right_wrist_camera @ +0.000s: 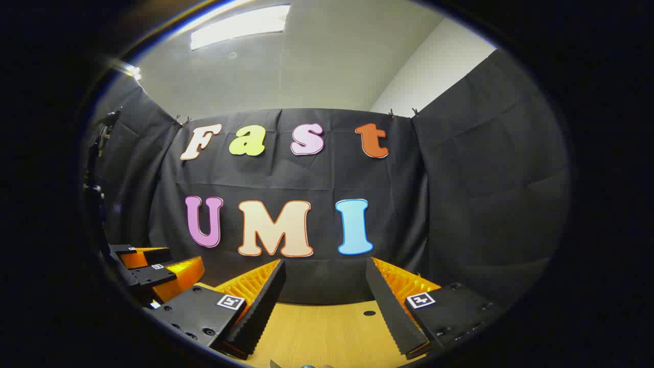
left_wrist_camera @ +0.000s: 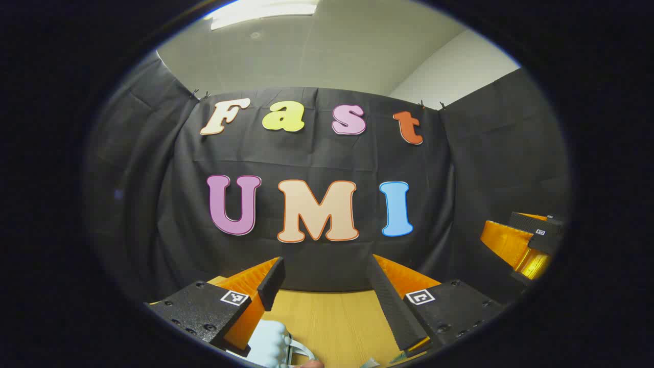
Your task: First open the suitcase, pack the skin care products into it, and then close the suitcase.
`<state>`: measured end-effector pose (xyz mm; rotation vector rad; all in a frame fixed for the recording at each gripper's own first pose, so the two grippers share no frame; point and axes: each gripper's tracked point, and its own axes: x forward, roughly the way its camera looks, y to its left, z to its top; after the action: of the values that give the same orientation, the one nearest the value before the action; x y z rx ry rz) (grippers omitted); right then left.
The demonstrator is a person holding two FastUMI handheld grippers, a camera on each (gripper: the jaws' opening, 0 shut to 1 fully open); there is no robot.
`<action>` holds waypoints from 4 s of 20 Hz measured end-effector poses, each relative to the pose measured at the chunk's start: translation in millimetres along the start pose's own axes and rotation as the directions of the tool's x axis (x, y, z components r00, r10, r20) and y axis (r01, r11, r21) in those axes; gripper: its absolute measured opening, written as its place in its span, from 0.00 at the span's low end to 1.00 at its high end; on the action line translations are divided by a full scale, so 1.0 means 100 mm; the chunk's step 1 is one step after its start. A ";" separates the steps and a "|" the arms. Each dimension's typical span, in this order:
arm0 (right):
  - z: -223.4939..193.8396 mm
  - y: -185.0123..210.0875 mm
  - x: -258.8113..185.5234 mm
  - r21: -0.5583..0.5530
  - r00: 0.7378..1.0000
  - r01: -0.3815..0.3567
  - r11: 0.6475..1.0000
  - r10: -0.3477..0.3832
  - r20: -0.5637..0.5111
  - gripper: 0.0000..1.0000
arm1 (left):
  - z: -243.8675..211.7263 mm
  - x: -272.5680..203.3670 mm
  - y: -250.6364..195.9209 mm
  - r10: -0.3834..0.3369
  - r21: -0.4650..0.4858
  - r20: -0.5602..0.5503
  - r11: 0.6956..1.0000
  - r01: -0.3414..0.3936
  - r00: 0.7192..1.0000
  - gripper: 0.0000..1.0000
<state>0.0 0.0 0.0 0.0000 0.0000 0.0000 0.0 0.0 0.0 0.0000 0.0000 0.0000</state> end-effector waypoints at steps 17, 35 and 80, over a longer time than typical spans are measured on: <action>-0.54 -0.44 0.23 0.039 0.990 -0.109 0.993 0.112 -0.083 1.00 | -1.18 -0.10 0.01 0.151 0.073 -0.246 0.988 -0.137 0.957 0.96; -1.02 -0.68 0.35 -0.015 0.976 0.042 0.999 -0.044 -0.211 0.98 | -3.24 -0.37 0.10 0.106 0.105 -0.766 0.994 -0.039 0.634 0.94; -0.88 0.49 0.47 0.042 0.982 -0.152 0.987 0.156 -0.103 0.99 | -1.78 -0.16 1.35 0.046 0.056 -0.706 0.998 -0.008 0.706 0.01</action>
<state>46.9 49.0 -87.6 0.0337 0.1064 0.1548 -16.3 135.2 -178.2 0.0496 0.7859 0.0300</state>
